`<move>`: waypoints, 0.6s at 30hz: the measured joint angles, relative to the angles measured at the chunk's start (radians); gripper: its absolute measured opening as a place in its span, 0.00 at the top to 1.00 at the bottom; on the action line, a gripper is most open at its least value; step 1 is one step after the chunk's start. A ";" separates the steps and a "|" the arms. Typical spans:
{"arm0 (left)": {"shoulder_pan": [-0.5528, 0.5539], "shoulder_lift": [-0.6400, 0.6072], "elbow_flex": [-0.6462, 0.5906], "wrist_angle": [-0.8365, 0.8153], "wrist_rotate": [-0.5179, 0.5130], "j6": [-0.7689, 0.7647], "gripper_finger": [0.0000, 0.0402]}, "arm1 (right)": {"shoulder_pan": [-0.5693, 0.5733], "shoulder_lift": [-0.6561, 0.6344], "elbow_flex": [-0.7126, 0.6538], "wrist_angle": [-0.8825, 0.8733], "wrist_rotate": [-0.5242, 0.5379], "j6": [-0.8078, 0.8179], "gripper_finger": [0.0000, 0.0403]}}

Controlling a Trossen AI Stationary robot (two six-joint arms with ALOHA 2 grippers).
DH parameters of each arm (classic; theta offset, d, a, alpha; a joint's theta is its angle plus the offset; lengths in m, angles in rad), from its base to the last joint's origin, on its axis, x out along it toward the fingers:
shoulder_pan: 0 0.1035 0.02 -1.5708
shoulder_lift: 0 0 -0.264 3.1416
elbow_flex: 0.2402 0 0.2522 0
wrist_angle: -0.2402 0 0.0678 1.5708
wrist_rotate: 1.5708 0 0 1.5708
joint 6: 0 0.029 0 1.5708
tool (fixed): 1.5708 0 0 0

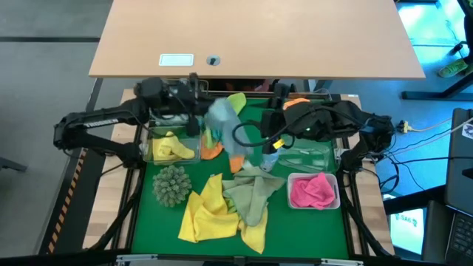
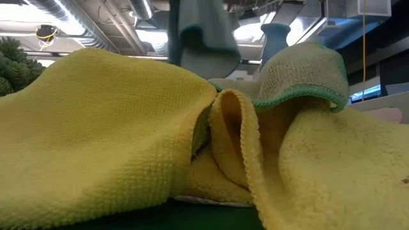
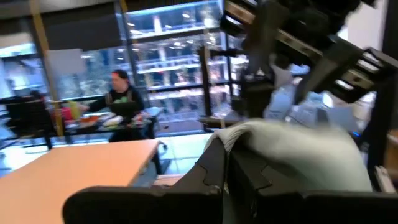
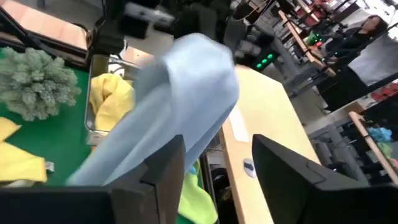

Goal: Sort microfiber towel by color & place in baskets
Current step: Put the light blue microfiber towel into the gold wire basket

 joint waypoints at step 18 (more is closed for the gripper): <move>0.404 -0.252 0.001 -0.029 -0.019 -0.016 1.00 | 0.000 -0.022 0.000 -0.294 -0.181 0.257 0.53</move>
